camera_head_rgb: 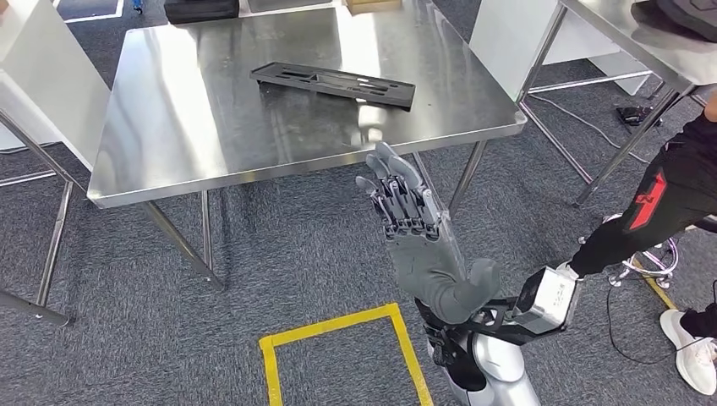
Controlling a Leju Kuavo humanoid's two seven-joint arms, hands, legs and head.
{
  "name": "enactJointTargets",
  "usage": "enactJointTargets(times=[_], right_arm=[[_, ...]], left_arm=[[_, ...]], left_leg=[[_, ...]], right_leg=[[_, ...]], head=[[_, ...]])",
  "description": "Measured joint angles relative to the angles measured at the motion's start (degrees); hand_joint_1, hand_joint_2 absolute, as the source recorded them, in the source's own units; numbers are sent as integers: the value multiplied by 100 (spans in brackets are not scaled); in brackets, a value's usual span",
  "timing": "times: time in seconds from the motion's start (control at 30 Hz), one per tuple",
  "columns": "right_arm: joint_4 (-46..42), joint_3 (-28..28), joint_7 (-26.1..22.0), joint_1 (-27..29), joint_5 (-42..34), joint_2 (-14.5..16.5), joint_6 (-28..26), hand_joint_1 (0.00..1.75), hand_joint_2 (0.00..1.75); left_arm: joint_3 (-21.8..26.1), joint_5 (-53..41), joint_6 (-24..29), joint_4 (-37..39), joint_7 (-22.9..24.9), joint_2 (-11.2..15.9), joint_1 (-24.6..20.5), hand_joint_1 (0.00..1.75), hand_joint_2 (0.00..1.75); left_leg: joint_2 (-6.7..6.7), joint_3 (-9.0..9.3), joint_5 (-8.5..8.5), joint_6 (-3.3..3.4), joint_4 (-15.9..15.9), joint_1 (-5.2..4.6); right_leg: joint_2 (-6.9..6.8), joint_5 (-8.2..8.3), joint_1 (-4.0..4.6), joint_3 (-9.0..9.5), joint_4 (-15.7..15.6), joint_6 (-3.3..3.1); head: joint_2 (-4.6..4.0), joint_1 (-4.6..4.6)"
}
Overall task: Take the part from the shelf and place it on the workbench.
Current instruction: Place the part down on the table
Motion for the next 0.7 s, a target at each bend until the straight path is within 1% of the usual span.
enactJointTargets(times=[0.03,0.07,0.1,0.13,0.17,0.2,0.23,0.27,0.3,0.33,0.37,0.4,0.43,0.47,0.5,0.53,0.57,0.6,0.63,0.67,0.7], right_arm=[[-15,1,-4,5,15,0,0,0,0],[-24,2,-9,10,31,-2,0,0,0],[-31,3,-14,15,43,-5,0,0,0],[-34,3,-19,18,54,-9,0,0,0],[-38,3,-24,20,59,-13,0,0,0],[-39,3,-28,23,61,-16,0,0,0],[-39,3,-30,30,63,-18,0,0,0],[-39,3,-31,42,63,-21,0,0,0],[-39,2,-32,57,63,-26,0,0,0],[-40,2,-32,69,64,-32,0,0,0],[-43,2,-34,76,66,-37,0,0,0],[-50,2,-38,77,69,-41,-1,0,0],[-61,2,-43,75,73,-44,-2,0,0],[-73,2,-51,73,76,-44,-3,0,0],[-82,2,-59,74,78,-48,-7,0,0],[-87,0,-64,79,79,-54,-11,0,0],[-92,-2,-70,85,80,-60,-15,0,0],[-96,-4,-74,94,82,-64,-18,0,0],[-101,-7,-80,99,86,-65,-20,0,0],[-106,-8,-86,104,90,-61,-20,0,0],[-108,-9,-91,110,95,-57,-20,0,0]], left_arm=[[-1,2,-10,0,1,-2,-1,0,0],[-1,5,-19,1,4,-4,3,0,0],[0,7,-22,2,8,-6,8,0,0],[2,8,-21,2,11,-8,13,0,0],[4,10,-21,3,14,-10,16,0,0],[6,10,-21,3,15,-12,16,0,0],[7,10,-25,3,15,-14,18,0,0],[8,10,-29,3,16,-17,21,0,0],[8,10,-34,4,16,-19,24,0,0],[10,10,-38,4,16,-20,25,0,0],[11,10,-38,4,15,-22,26,0,0],[13,10,-38,4,13,-26,25,0,0],[14,8,-38,4,11,-32,23,0,0],[14,6,-38,4,9,-36,23,0,0],[14,3,-39,5,8,-40,22,0,0],[13,0,-41,5,7,-46,21,0,0],[13,-2,-43,5,5,-50,18,0,0],[12,-3,-45,5,5,-52,12,0,0],[11,-4,-46,5,4,-52,7,0,0],[11,-5,-48,5,3,-49,5,0,0],[11,-5,-51,5,2,-46,9,0,0]], left_leg=[[0,66,-84,66,-146,-30],[18,40,-83,148,-180,-34],[47,4,-39,220,-186,-41],[84,-36,7,289,-198,-41],[124,-85,55,344,-207,-40],[163,-135,94,376,-204,-54],[200,-185,129,392,-202,-66],[241,-230,162,397,-199,-78],[283,-264,188,397,-196,-87],[327,-286,207,392,-195,-92],[374,-294,220,385,-195,-94],[420,-280,228,375,-195,-97],[466,-270,235,357,-192,-110],[507,-262,243,335,-189,-122],[549,-256,253,311,-187,-134],[592,-262,266,283,-190,-144],[626,-266,268,254,-194,-142],[586,-277,241,222,-173,-133],[479,-317,161,193,-82,-122],[332,-408,17,169,123,-111],[175,-553,-174,151,447,-101]], right_leg=[[0,40,2,-27,11,45],[6,82,7,-48,13,93],[18,74,-2,-94,51,121],[32,-5,-9,-170,181,122],[46,-162,-11,-294,444,106],[56,-377,-18,-454,818,82],[62,-583,-18,-601,1230,69],[65,-733,-17,-701,1563,76],[65,-803,-17,-701,1712,95],[59,-783,-16,-563,1601,124],[31,-692,-14,-302,1255,153],[-56,-594,-3,16,777,165],[-152,-513,26,290,348,152],[-222,-461,58,465,52,117],[-259,-448,90,531,-85,76],[-221,-436,114,519,-97,37],[-157,-409,98,505,-114,-3],[-103,-384,67,496,-133,-38],[-53,-355,32,491,-152,-84],[-6,-331,-3,489,-171,-124],[38,-317,-15,478,-174,-149]], head=[[0,4],[0,8],[0,9],[0,16],[0,22],[0,27],[0,33],[0,32],[0,32],[0,32],[0,33],[0,33],[0,32],[0,32],[0,29],[0,28],[0,27],[0,26],[0,26],[0,21],[0,16]])
